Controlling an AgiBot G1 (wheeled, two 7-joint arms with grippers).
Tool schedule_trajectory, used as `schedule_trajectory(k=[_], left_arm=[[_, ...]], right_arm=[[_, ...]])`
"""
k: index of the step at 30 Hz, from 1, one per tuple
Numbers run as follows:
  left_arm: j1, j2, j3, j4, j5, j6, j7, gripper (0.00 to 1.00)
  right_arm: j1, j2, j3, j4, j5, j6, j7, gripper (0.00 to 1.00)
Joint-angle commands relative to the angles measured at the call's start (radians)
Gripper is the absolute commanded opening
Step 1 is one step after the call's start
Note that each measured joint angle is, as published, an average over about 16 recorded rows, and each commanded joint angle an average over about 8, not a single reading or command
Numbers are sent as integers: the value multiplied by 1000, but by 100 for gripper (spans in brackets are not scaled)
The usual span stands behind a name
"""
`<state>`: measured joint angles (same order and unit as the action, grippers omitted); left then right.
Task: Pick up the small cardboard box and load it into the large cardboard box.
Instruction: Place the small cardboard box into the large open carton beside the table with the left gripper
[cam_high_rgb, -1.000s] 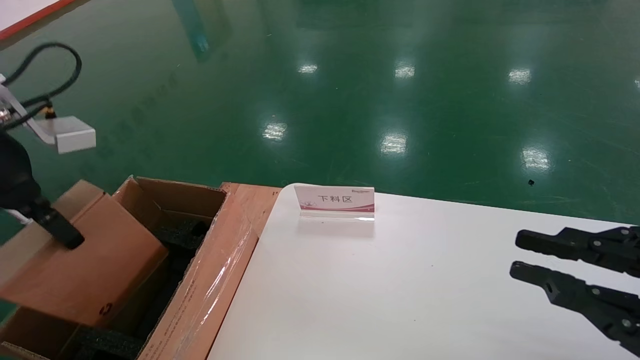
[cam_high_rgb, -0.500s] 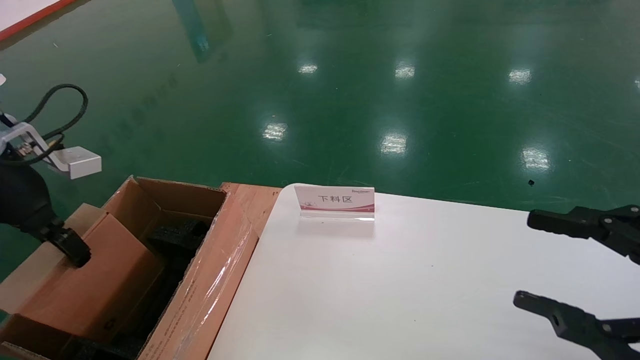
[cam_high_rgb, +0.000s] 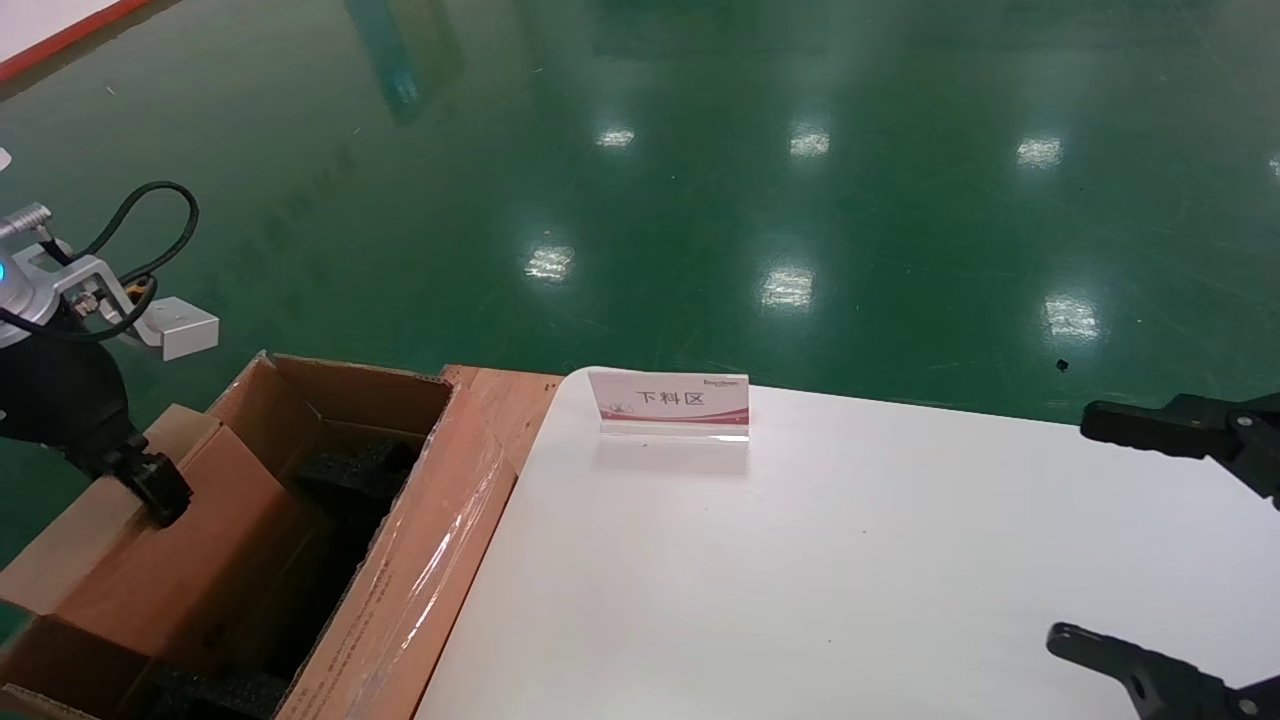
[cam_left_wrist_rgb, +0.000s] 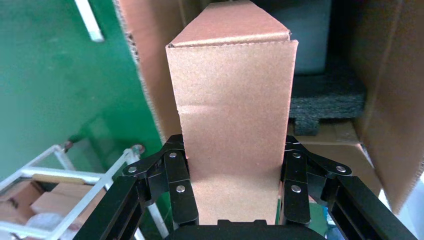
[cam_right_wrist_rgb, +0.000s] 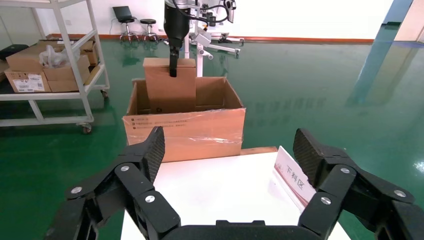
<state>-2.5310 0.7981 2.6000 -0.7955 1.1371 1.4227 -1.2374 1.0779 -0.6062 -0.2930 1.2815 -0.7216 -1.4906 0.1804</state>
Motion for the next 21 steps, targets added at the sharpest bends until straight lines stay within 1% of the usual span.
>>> schedule_trajectory(k=[1, 11, 21], left_arm=[[6, 6, 3, 0, 5, -5, -10, 0], [26, 29, 12, -2, 28, -35, -55, 0], [60, 46, 13, 25, 34, -58, -65, 0]], right_arm=[[0, 0, 0, 0, 0, 0, 0, 100], [0, 0, -1, 0, 0, 0, 0, 100], [0, 1, -1, 0, 1, 1, -1, 100]])
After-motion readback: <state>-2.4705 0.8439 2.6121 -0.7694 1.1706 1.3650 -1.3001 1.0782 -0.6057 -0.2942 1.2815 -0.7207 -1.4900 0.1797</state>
